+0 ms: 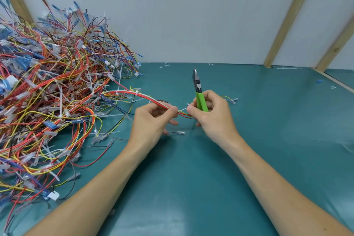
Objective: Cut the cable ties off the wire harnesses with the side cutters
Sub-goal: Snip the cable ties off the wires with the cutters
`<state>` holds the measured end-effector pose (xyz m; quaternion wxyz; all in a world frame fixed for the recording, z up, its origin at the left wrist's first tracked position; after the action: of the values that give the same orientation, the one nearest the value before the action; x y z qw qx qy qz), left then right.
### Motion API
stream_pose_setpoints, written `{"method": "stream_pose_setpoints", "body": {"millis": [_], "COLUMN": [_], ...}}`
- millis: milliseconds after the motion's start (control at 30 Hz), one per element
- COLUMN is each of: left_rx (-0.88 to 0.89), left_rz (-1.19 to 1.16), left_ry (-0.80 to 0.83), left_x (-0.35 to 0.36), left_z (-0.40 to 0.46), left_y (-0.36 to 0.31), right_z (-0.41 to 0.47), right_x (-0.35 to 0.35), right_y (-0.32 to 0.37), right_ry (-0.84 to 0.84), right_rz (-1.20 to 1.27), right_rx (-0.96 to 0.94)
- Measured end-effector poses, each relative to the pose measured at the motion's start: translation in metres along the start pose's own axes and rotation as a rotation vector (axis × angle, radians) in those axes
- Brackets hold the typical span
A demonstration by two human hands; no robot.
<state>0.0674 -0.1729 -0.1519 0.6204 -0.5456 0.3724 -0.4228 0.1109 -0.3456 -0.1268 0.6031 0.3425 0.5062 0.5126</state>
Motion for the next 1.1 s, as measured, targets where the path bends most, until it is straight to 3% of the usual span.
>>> {"method": "stream_pose_setpoints", "body": {"millis": [233,533,700,933,1100], "left_rx": [-0.078,0.039,0.058,0.088,0.054], "left_rz": [-0.100,-0.141,-0.170,-0.227,-0.253], "left_ry": [0.007,0.152,0.096,-0.025,0.011], "left_x": [0.003,0.007,0.003,-0.013,-0.013], "left_z": [0.002,-0.001,0.000,0.009,0.011], "left_y": [0.006,-0.004,-0.007,-0.014,-0.013], "right_z": [-0.001,0.004,0.004,0.005,0.003], "right_x": [0.002,-0.006,-0.002,0.002,0.001], "right_y": [0.002,-0.005,-0.005,-0.014,-0.008], "right_ry": [0.016,-0.014,0.044,0.224,0.112], "right_rz": [0.034,0.119,0.120,-0.058,-0.105], "right_rx": [-0.018,0.077,0.081,0.086,-0.023]}}
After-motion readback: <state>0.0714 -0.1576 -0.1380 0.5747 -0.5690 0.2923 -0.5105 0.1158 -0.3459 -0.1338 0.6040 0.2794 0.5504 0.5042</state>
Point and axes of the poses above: each hand's wrist, its own z-axis towards the middle knuckle, its own x-axis out of the palm, y = z × x, the point moved 7 cm from there along z, towards the middle knuckle, and after that the axes turned 3 degrees about -y, right-handed, at the moved point
